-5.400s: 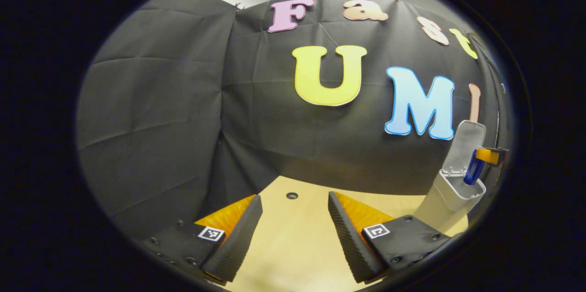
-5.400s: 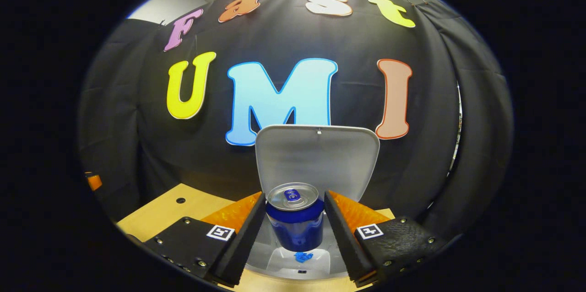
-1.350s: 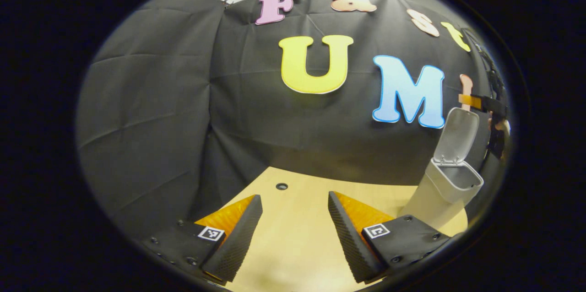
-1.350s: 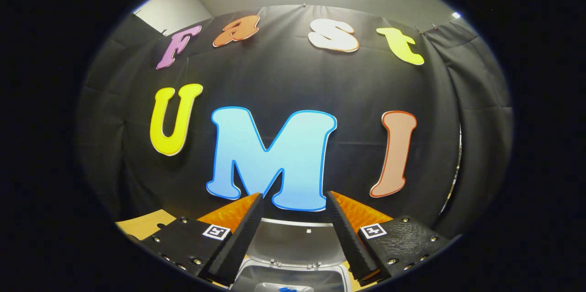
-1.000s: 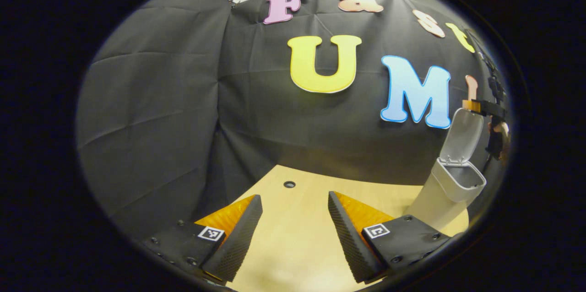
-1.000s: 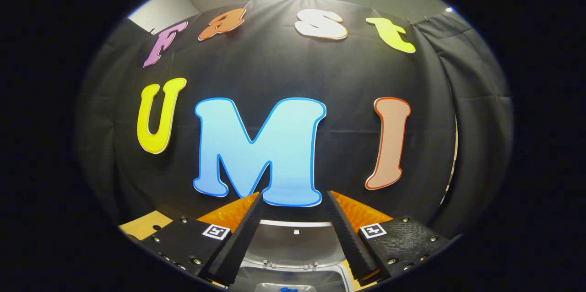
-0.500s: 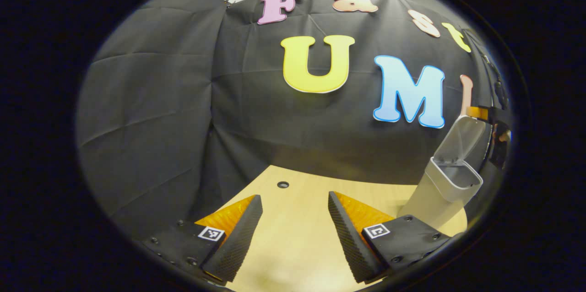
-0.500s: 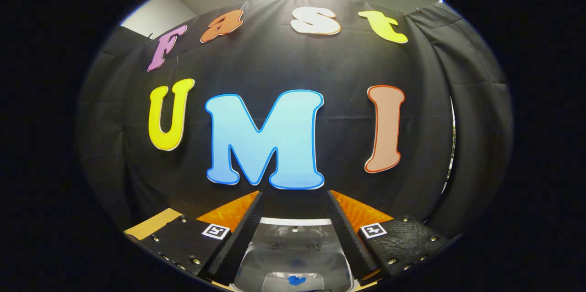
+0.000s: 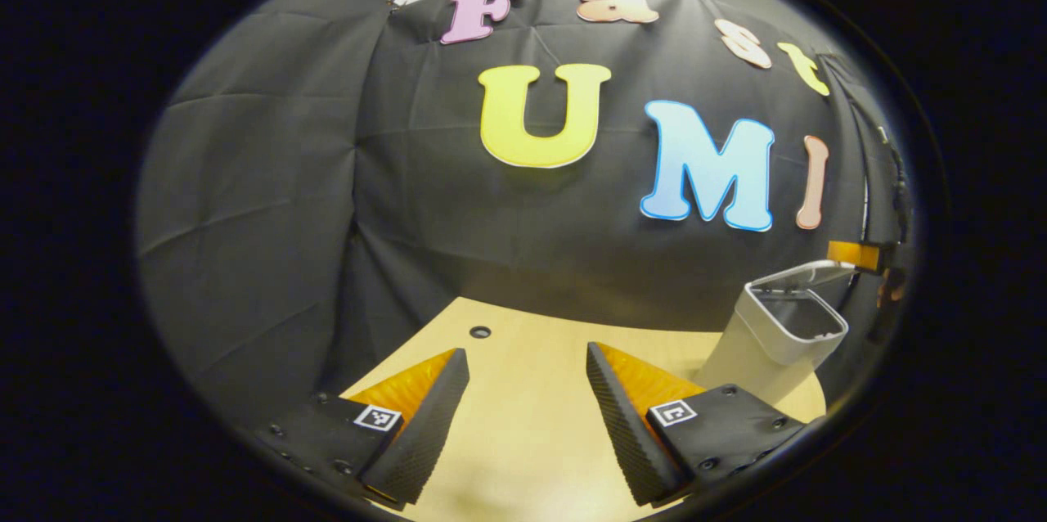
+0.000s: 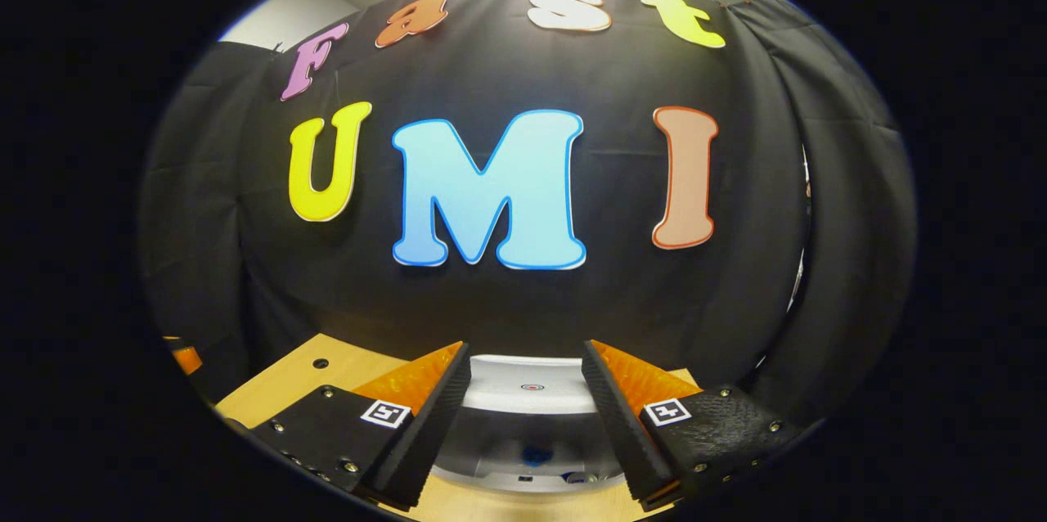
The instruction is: Press the lid of the desktop garbage bin to open it, pick up the crumpled paper on the desktop and throw it into the bin, then pick up the pop can on the desktop and drop it into the bin, and finally close the garbage bin lid.
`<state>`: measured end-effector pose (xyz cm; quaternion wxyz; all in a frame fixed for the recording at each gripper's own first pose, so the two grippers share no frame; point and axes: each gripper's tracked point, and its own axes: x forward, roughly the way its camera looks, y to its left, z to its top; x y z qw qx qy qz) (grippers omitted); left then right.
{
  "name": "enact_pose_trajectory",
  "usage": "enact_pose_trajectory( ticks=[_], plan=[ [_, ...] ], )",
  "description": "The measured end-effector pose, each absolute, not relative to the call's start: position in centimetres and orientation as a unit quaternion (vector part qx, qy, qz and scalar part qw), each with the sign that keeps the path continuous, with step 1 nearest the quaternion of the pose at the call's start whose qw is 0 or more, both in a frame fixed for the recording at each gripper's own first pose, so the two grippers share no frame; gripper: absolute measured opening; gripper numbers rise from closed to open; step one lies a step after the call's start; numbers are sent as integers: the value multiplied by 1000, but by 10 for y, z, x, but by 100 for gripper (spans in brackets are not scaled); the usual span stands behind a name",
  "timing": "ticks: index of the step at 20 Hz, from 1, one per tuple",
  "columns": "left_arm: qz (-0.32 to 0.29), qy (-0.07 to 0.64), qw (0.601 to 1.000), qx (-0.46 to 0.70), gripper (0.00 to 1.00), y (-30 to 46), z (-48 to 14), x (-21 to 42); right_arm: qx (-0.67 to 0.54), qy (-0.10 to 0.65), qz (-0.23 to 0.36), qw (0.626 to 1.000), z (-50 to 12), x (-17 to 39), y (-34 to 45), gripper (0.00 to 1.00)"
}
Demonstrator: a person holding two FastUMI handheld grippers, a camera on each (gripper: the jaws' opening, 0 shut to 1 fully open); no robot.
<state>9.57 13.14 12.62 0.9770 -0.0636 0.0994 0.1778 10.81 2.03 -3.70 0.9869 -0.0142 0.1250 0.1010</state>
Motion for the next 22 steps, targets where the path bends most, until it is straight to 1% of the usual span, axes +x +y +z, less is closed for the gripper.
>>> enact_pose_trajectory(
  ticks=[2, 4, 6, 7, 9, 10, 22],
  plan=[
    [174, 100, 977, -65, 96, 129, 124, 98, -9, 145, 102, 984, -55, 102, 20, 88],
    [172, 98, 978, -67, 93, 127, 125, 102, -13, 164, 103, 981, -75, 98, 21, 88],
    [169, 98, 978, -69, 96, 124, 125, 105, -15, 173, 101, 980, -88, 93, 19, 88],
    [168, 97, 979, -68, 95, 123, 126, 106, -16, 173, 99, 980, -93, 91, 19, 89],
    [164, 94, 979, -70, 94, 118, 130, 109, -19, 186, 93, 978, -110, 88, 19, 89],
    [160, 93, 980, -71, 96, 116, 131, 111, -21, 194, 91, 976, -119, 85, 20, 89],
    [134, 92, 985, -64, 96, 104, 137, 121, -13, 151, 79, 985, -123, 78, 21, 89]
  ],
)
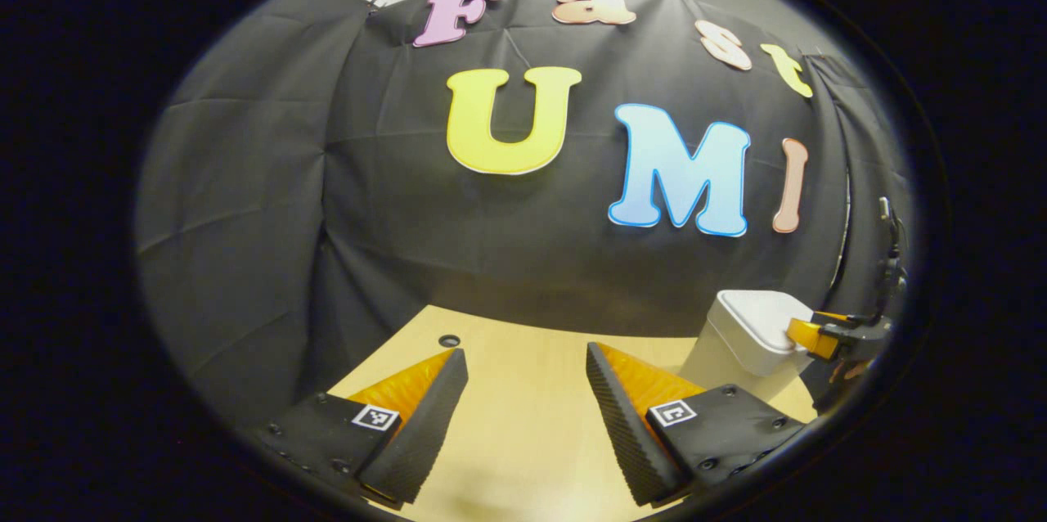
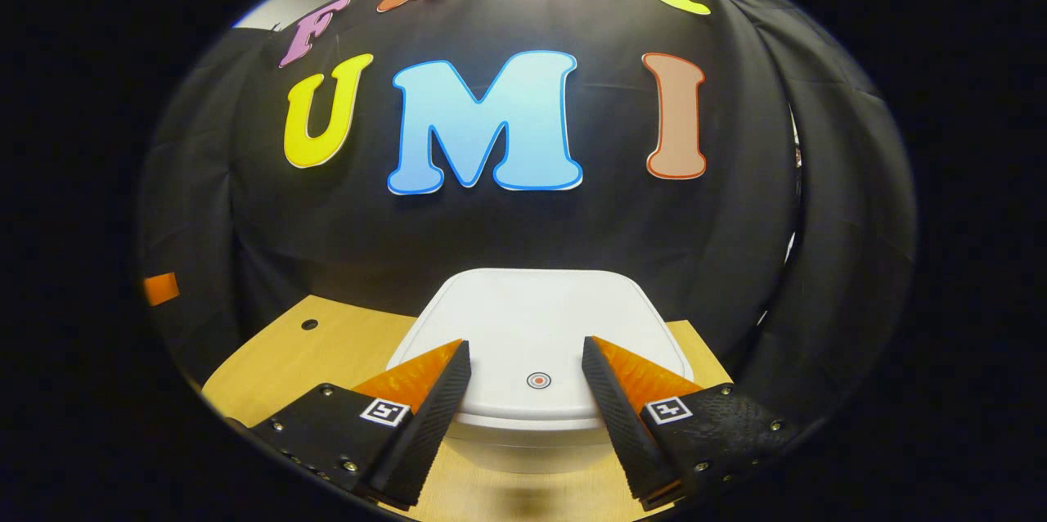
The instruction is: Press the lid of the desktop garbage bin to open it, pick up the crumpled paper on the desktop and throw it into the bin, then pick up the pop can on the desktop and drop it into the bin, and finally close the garbage bin lid.
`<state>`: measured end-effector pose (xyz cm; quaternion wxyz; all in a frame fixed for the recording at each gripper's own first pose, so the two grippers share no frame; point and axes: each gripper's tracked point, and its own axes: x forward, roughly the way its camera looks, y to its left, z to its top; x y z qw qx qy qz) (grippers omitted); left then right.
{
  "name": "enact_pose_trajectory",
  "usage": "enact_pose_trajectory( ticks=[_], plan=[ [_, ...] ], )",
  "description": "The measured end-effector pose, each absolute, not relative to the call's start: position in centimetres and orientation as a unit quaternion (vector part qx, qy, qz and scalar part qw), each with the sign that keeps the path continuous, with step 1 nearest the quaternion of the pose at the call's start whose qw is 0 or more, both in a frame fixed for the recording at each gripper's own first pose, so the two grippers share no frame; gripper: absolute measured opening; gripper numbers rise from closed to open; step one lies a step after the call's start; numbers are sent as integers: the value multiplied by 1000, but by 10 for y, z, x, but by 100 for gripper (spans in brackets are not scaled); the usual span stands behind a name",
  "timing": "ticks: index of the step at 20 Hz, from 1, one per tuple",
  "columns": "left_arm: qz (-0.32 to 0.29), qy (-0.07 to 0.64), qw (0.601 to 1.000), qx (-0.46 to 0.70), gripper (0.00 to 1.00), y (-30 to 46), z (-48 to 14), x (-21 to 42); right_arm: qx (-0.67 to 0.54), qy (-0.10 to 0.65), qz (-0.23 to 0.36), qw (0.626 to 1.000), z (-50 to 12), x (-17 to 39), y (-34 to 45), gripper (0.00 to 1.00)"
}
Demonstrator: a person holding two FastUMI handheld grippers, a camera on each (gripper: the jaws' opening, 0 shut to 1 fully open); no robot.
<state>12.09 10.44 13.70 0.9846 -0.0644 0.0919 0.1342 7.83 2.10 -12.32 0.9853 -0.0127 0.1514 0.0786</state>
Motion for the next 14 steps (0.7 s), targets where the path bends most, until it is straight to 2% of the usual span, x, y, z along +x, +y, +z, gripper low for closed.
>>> enact_pose_trajectory(
  ticks=[14],
  plan=[
    [102, 83, 990, -52, 96, 81, 150, 129, -3, 126, 83, 989, -119, 78, 23, 89]
  ],
)
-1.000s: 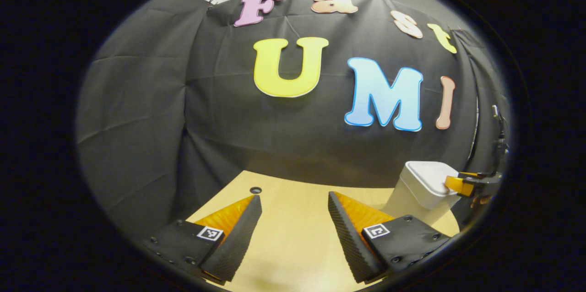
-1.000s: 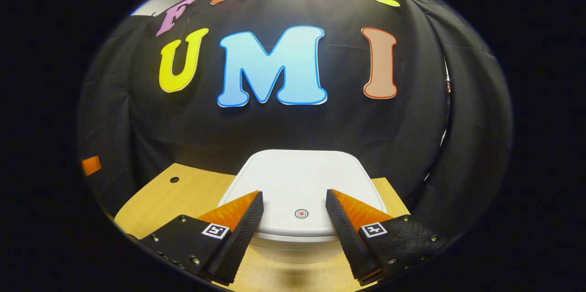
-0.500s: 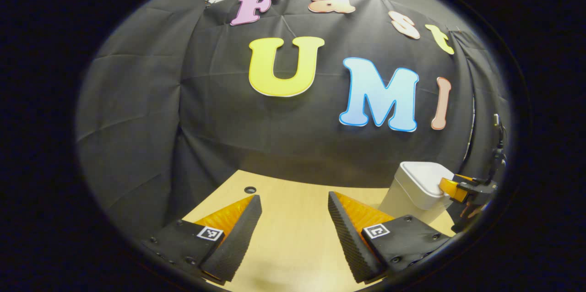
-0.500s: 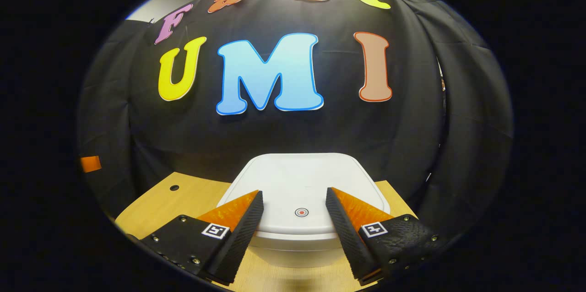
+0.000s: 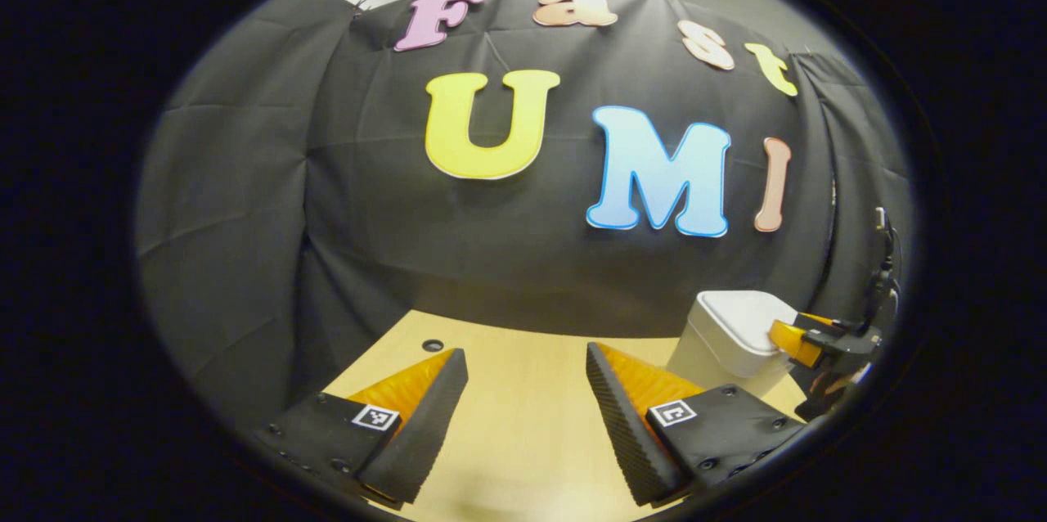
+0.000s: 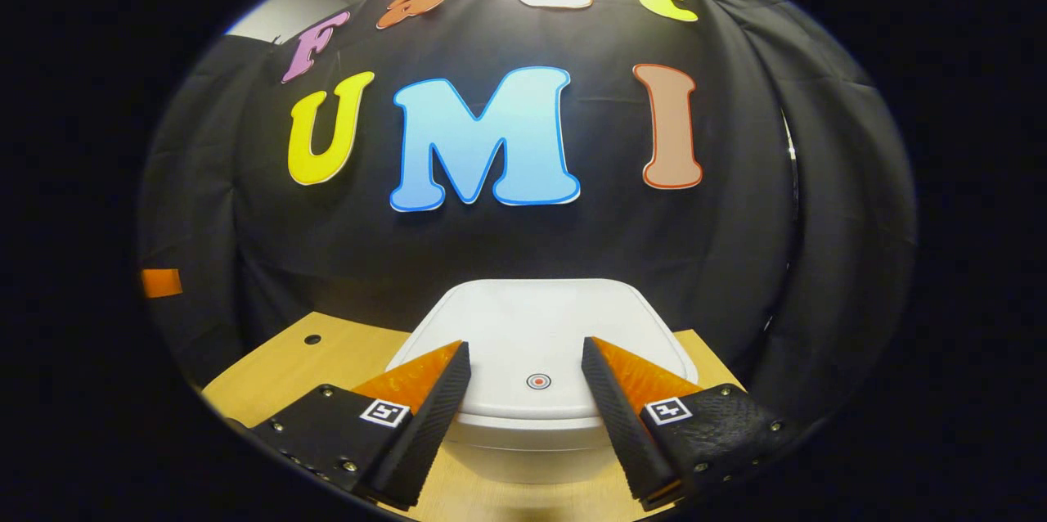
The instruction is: Press the lid of the desktop garbage bin to open it, pick up the crumpled paper on the desktop and throw it into the bin, then pick up the pop can on the desktop and drop it into the bin, and finally close the garbage bin lid.
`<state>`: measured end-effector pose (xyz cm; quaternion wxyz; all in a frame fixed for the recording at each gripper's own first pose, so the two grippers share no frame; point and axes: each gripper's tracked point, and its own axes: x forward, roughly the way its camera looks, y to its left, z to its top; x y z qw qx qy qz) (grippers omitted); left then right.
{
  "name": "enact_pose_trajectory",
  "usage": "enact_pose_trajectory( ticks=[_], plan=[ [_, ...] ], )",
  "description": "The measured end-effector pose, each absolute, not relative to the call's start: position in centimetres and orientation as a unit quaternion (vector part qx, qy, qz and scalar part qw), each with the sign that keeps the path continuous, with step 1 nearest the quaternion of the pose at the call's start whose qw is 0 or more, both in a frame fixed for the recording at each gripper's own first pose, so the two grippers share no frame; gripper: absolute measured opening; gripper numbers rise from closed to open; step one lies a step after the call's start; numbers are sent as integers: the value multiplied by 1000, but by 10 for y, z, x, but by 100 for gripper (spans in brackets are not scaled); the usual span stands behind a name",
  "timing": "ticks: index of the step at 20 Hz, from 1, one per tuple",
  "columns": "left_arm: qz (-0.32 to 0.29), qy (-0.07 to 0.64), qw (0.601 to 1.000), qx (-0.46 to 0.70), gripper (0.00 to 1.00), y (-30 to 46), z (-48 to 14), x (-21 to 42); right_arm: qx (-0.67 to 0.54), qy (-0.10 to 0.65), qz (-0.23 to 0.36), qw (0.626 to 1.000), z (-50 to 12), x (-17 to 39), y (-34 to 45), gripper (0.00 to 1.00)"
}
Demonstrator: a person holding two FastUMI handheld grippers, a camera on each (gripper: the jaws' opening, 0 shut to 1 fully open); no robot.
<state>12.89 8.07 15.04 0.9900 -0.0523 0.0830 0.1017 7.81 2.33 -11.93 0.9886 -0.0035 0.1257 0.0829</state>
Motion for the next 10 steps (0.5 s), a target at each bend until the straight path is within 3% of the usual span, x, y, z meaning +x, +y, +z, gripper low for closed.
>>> enact_pose_trajectory(
  ticks=[3, 10],
  plan=[
    [95, 71, 992, -49, 96, 78, 162, 133, -13, 129, 67, 989, -111, 74, 20, 89],
    [50, 29, 998, -9, 96, 48, 204, 141, -8, 36, 70, 997, -10, 19, 50, 89]
  ],
)
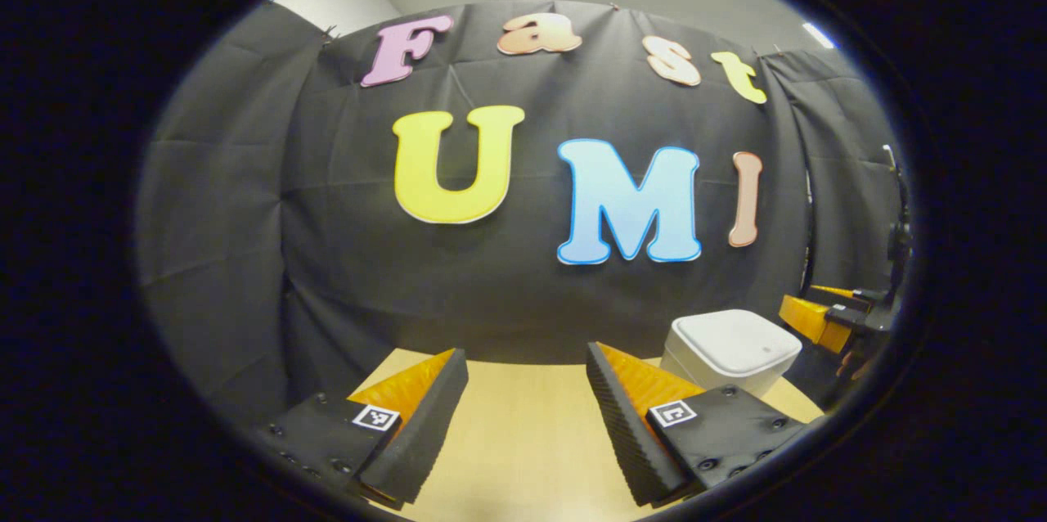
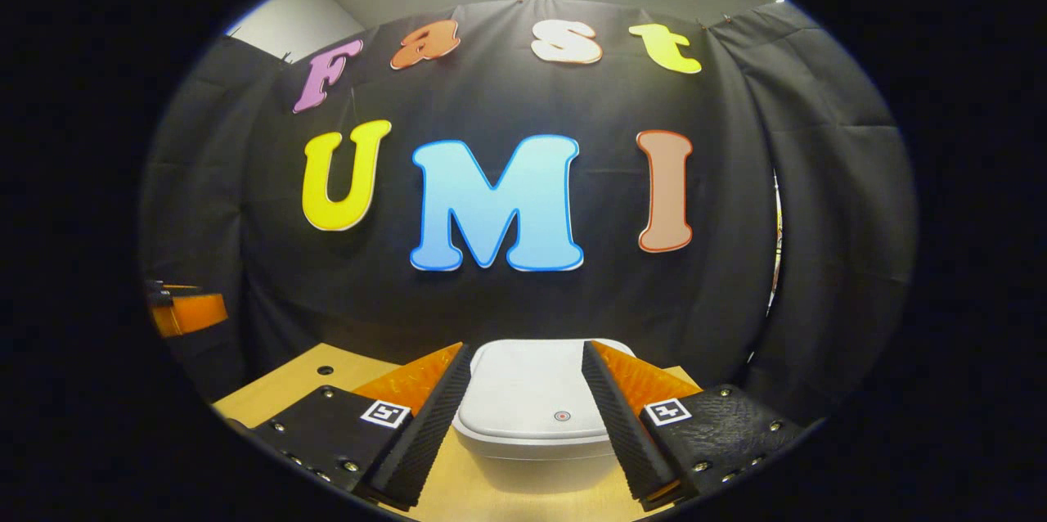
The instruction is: Press the lid of the desktop garbage bin to open it, pick up the crumpled paper on the desktop and throw it into the bin, then pick up the pop can on the desktop and drop it into the bin, and finally close the garbage bin lid.
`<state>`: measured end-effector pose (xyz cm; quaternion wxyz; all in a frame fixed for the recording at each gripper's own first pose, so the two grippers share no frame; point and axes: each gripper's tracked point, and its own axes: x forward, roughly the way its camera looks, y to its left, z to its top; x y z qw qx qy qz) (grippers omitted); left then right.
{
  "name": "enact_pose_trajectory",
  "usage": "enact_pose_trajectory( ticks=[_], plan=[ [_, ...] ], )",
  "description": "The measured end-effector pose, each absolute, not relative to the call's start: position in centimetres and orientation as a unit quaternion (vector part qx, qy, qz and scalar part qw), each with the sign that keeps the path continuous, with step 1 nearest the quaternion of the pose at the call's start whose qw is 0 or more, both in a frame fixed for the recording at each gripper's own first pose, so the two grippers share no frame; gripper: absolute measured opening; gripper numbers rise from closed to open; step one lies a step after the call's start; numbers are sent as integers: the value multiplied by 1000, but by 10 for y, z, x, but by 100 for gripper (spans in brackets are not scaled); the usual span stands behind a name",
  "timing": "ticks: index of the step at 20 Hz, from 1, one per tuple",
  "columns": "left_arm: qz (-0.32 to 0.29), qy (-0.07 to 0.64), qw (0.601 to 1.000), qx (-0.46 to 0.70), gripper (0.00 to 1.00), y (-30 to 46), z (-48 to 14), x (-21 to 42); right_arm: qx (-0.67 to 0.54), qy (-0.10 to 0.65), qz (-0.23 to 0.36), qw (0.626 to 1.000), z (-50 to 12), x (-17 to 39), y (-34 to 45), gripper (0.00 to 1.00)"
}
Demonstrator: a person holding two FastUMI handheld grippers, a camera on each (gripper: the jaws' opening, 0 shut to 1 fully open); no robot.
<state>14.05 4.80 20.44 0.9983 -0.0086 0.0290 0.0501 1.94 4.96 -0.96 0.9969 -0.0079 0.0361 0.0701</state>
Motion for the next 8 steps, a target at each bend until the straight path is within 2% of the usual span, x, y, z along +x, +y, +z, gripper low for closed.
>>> enact_pose_trajectory(
  ticks=[4, 8],
  plan=[
    [-3, 29, 999, -21, 96, 10, 207, 142, -13, 9, 48, 999, 18, -9, 45, 89],
    [-27, 26, 999, -22, 96, -28, 210, 145, -19, -4, 34, 999, 28, -30, 19, 88]
  ],
)
